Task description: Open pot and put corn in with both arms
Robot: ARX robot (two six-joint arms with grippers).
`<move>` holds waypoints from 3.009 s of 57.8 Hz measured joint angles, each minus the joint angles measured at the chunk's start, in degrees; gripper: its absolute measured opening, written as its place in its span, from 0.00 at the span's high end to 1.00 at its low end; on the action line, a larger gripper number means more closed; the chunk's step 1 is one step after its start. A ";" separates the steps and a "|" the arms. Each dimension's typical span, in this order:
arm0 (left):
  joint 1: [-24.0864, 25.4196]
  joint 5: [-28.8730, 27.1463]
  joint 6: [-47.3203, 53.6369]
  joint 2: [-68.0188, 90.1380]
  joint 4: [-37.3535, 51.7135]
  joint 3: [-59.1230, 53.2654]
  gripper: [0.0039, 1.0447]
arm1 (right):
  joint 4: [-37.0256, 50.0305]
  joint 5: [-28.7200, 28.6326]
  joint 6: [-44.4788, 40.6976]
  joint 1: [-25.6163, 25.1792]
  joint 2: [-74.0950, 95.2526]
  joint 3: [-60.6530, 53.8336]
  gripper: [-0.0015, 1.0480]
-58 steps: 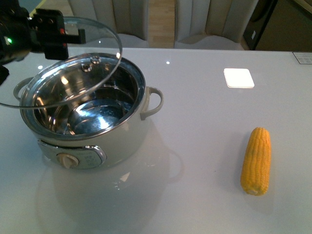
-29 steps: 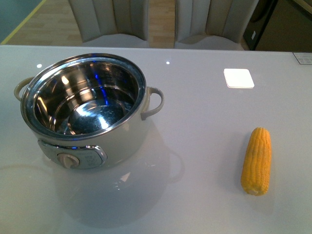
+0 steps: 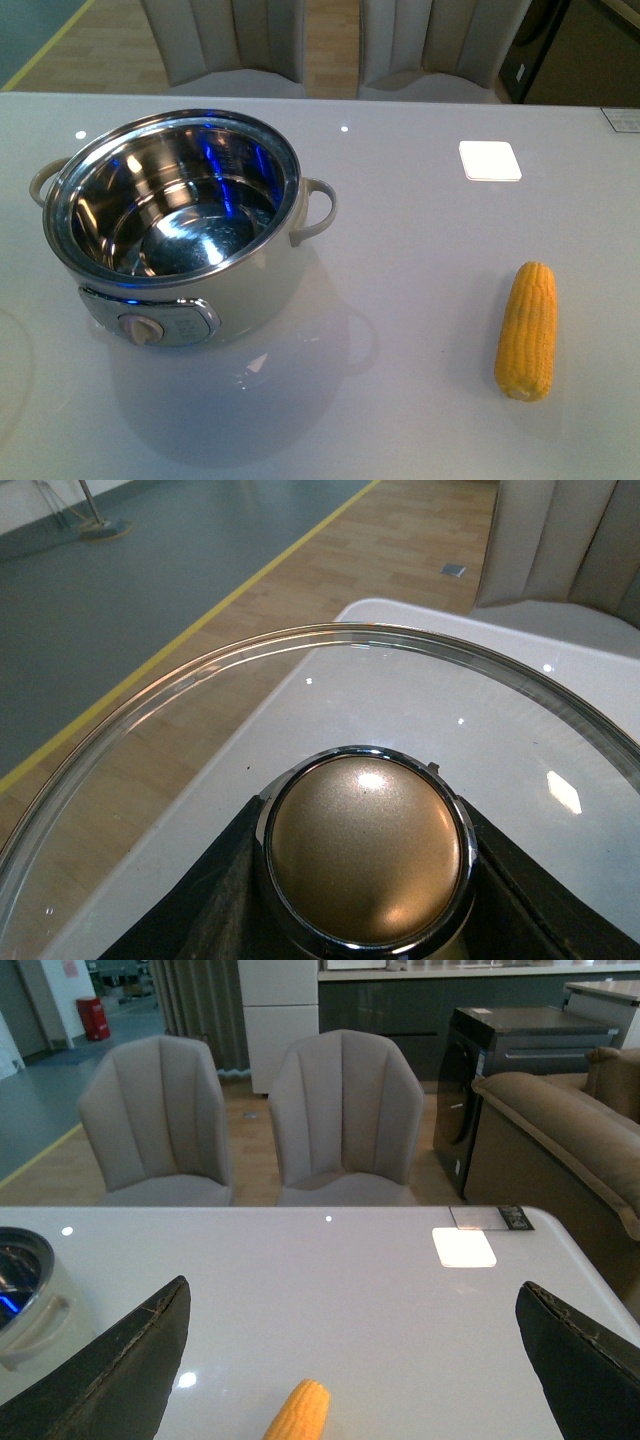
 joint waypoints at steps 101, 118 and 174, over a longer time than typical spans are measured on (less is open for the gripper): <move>0.57 0.61 -0.07 26.27 4.35 10.71 0.18 | 0.00 0.00 0.00 0.00 0.00 0.00 0.09; 0.57 0.59 -0.11 26.25 4.35 11.06 0.06 | 0.00 0.00 0.00 0.00 0.00 0.00 0.09; -10.16 12.33 -21.42 -65.31 -48.52 -1.68 0.07 | 0.00 0.00 0.00 0.00 0.00 0.00 0.09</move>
